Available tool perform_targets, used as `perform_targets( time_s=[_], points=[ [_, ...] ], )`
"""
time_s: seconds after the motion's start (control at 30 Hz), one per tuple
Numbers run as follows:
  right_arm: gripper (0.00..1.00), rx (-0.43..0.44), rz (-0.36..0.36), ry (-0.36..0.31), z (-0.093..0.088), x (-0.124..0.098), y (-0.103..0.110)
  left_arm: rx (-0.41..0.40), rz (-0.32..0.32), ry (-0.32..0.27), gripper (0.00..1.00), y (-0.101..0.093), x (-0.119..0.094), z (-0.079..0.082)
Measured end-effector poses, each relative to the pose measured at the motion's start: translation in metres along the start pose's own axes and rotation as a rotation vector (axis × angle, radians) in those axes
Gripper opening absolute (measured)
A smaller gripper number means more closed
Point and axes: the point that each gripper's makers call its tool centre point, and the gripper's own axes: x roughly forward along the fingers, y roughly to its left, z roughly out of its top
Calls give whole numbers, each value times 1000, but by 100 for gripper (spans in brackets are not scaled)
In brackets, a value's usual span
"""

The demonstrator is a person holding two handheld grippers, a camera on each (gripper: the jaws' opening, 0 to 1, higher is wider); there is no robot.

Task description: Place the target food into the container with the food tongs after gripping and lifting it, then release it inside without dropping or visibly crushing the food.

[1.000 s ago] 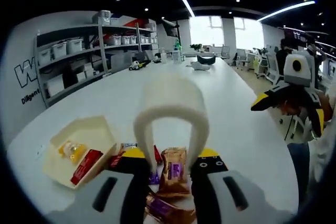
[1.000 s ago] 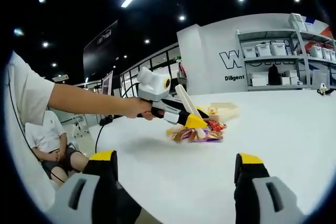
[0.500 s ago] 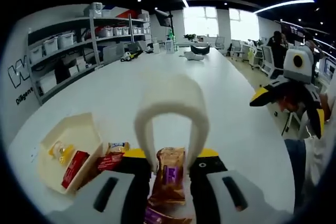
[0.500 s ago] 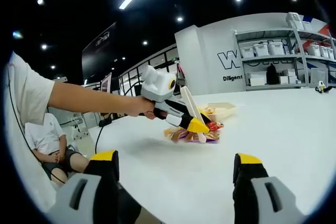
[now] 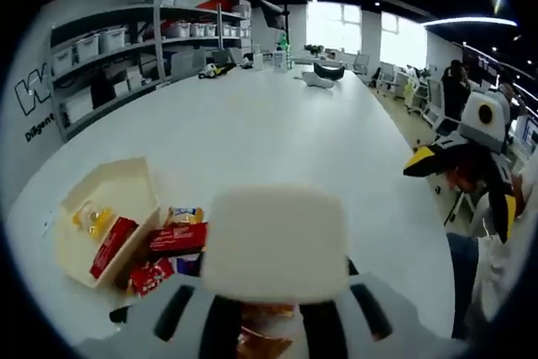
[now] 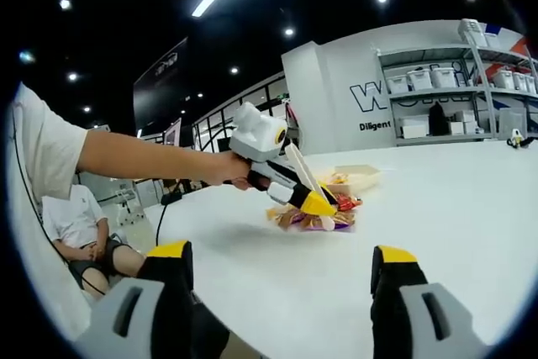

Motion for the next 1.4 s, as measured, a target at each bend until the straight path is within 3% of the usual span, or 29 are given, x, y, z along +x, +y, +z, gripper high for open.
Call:
perform_targets(
  time_s=[0.2,0.37,0.53,0.9,1.4],
  points=[
    [86,4,-7,-3,-1,-4,0,-19,6,7,22,-6,-2,1],
    [85,6,-5,-9,0,-6,2,10,18,8,22,-7,-5,-1],
    [85,10,-2,-11,-1,-6,3,-13,28,-34,22,-4,-18,9],
    [85,16,13,-8,-2,-2,8,-106,60,-133,23,19,-41,31],
    [85,3,-5,9,-3,-1,1,-96,105,-116,23,41,-45,35]
  ],
)
